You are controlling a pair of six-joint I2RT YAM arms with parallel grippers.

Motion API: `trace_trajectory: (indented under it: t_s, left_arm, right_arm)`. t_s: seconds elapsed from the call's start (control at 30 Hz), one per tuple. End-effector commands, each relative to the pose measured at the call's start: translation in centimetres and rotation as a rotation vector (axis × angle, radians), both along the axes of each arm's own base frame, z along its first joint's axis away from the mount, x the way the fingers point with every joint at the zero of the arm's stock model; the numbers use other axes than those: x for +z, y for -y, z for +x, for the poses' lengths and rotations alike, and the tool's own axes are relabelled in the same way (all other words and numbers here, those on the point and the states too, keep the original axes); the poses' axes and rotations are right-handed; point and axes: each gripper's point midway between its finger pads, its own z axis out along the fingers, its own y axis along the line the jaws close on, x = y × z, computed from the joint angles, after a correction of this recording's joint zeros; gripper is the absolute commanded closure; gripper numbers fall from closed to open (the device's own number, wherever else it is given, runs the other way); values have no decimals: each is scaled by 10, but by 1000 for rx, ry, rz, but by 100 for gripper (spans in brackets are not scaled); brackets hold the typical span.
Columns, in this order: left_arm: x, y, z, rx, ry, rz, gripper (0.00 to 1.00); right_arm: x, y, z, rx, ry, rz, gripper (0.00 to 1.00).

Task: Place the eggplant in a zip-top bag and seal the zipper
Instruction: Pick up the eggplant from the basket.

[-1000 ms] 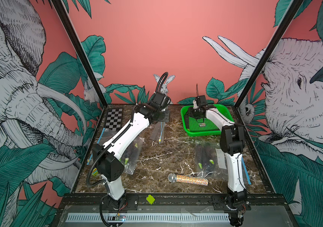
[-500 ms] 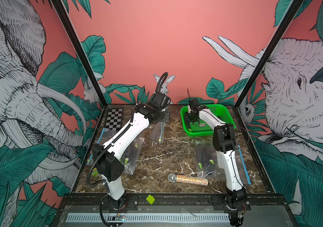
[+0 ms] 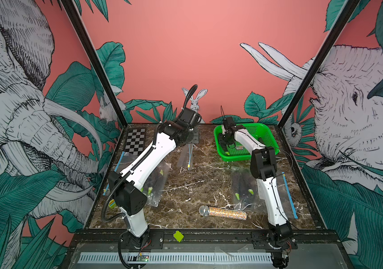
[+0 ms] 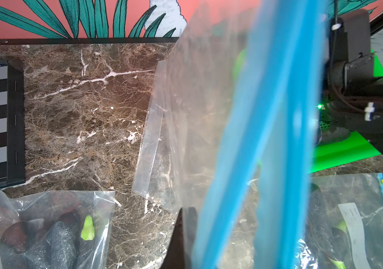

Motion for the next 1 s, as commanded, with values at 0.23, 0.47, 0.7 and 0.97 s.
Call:
trace_trajectory:
  t_s: [0.23, 0.47, 0.7, 0.97]
  left_arm:
    - [23, -20, -9, 79, 36, -28, 100]
    - [31, -18, -13, 98, 26, -89, 100]
    - [36, -4, -19, 46, 21, -227, 100]
    - [41, -11, -29, 136, -20, -347, 100]
  right_arm:
    - [42, 20, -22, -21, 68, 41, 86]
    - [187, 29, -45, -1, 328, 304, 90]
    - [307, 5, -95, 87, 530, 654, 91]
    - [403, -53, -159, 226, 733, 984, 92]
